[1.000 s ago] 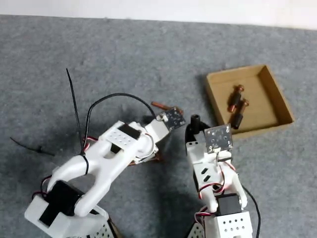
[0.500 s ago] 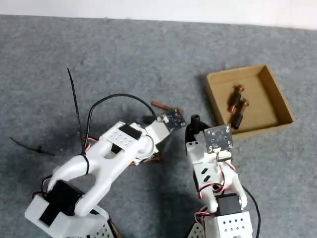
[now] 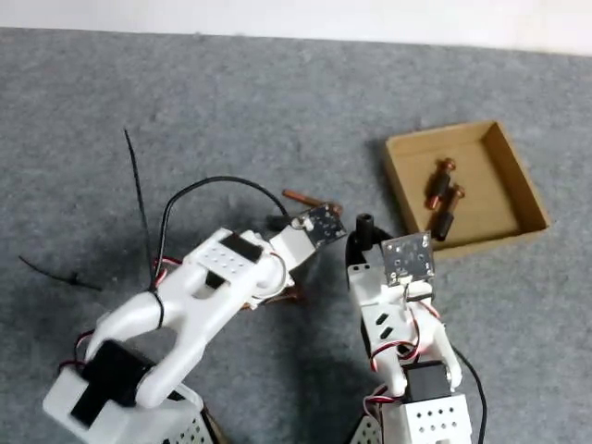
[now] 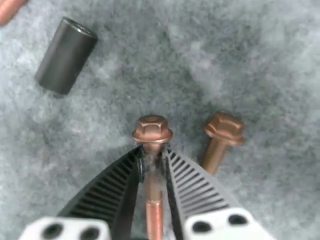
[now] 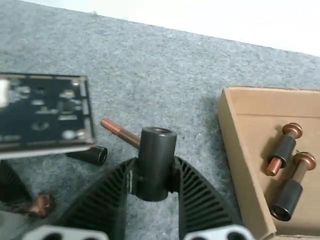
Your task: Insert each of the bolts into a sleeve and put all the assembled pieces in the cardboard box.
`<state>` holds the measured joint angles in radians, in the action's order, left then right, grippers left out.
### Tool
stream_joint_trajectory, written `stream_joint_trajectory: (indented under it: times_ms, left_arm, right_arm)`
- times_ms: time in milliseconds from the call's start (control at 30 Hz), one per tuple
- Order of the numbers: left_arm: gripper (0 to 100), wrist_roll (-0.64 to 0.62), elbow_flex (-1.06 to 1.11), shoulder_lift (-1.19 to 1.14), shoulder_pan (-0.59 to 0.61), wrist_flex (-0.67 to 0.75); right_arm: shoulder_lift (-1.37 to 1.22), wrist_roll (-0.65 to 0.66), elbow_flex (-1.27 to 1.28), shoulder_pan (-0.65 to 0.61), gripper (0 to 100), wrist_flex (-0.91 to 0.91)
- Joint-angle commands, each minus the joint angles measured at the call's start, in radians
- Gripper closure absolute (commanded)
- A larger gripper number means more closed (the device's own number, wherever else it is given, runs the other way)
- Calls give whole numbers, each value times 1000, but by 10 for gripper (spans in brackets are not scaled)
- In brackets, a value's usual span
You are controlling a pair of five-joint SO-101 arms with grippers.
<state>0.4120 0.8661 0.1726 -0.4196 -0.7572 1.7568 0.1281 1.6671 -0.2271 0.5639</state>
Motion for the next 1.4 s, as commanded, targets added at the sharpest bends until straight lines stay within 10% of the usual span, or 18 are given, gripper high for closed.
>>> stream_joint_trajectory:
  times_ms: [0, 1000, 1367]
  left_arm:
    - [994, 2, 88, 157, 4, 29]
    - [993, -405, 800, 1661, 375, 201]
    - [992, -730, 771, 1626, 447, 285]
  right_arm:
    - [25, 5, 8, 12, 989, -31]
    - [25, 6, 8, 5, 989, -31]
    - [25, 3, 114, 5, 989, -243]
